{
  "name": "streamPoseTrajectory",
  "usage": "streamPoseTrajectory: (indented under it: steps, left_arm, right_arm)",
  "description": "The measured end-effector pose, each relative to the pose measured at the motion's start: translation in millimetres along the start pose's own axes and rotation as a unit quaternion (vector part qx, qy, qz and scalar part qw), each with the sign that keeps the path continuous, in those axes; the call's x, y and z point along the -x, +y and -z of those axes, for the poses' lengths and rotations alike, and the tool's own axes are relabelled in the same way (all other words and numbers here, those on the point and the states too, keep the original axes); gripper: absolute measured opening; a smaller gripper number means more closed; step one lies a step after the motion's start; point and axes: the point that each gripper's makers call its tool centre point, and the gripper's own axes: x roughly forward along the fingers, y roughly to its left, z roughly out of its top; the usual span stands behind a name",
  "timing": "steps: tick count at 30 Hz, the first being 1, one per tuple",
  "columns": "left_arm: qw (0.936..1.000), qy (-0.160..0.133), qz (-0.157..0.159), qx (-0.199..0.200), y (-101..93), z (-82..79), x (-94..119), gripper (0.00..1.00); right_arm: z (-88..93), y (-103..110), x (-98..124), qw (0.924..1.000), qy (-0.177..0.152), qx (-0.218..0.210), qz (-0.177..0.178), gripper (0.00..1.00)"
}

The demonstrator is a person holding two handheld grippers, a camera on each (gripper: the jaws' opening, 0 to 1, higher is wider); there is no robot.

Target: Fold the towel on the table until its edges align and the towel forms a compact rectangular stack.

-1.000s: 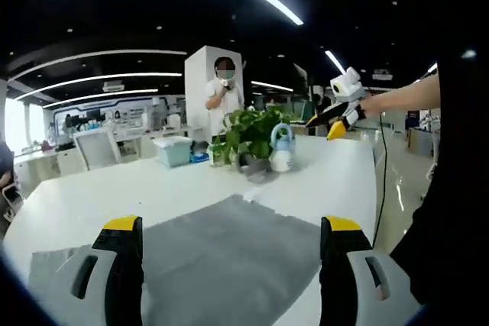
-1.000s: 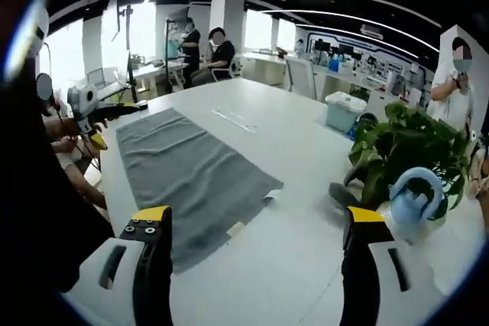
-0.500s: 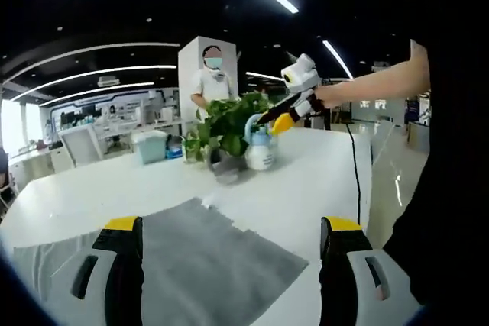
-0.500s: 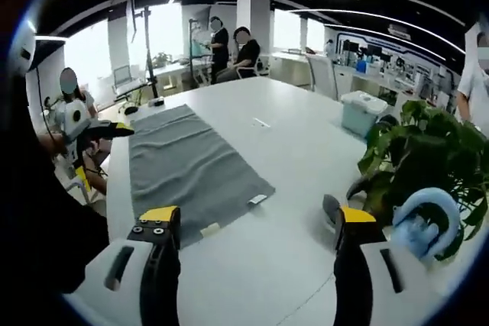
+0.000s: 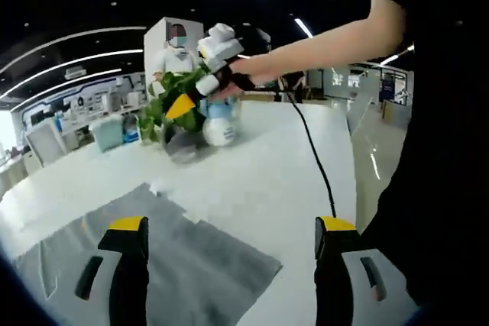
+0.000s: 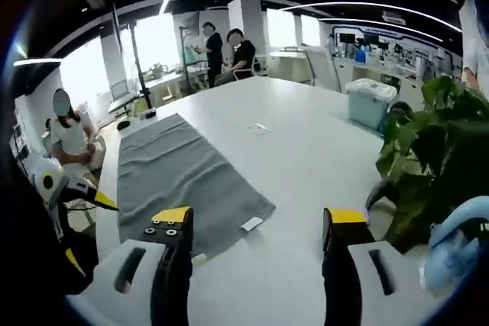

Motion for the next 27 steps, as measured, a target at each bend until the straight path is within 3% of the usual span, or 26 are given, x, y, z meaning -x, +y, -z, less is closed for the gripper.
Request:
streamPoseTrajectory:
  steps: [2,4,8,11,13,15,20,24,27]
  left_arm:
    - [0.9994,0.0,0.034,0.002,-11.3,6.0,-3.4,0.89]
    - [0.9987,0.011,0.049,0.0,-15.4,13.8,-6.6,0.79]
    - [0.9963,0.039,0.074,-0.019,-23.8,31.4,-15.2,0.75]
    - [0.9933,0.058,0.099,-0.012,-31.6,43.2,-17.1,0.62]
    - [0.989,0.074,0.128,-0.005,-39.5,50.2,-16.5,0.47]
    - [0.9882,0.073,0.135,-0.004,-40.4,51.5,-19.3,0.34]
    - [0.9837,0.078,0.162,-0.006,-48.9,53.2,-25.9,0.2]
    - [0.98,0.089,0.178,-0.003,-54.2,58.8,-28.5,0.11]
    - [0.9796,0.099,0.175,0.001,-53.5,65.2,-33.0,0.11]
  right_arm:
    - [6.4,0.8,-19.4,0.9994,0.018,-0.027,-0.008,0.7]
    - [11.6,-0.1,-32.3,0.9993,0.032,-0.015,-0.012,0.7]
    - [20.2,-3.1,-49.6,0.9984,0.056,-0.008,-0.007,0.68]
    - [21.7,-5.3,-57.2,0.9978,0.064,-0.015,-0.006,0.65]
    - [23.2,-4.4,-61.5,0.9973,0.07,-0.019,-0.006,0.64]
    - [26.8,-7.2,-65.2,0.9967,0.077,-0.022,-0.009,0.61]
    - [38.1,-7.3,-56.6,0.9953,0.091,-0.032,-0.009,0.52]
    - [44.4,-15.5,-49.9,0.9946,0.099,-0.033,-0.003,0.52]
    - [46.7,-17.6,-49.4,0.995,0.091,-0.042,-0.002,0.51]
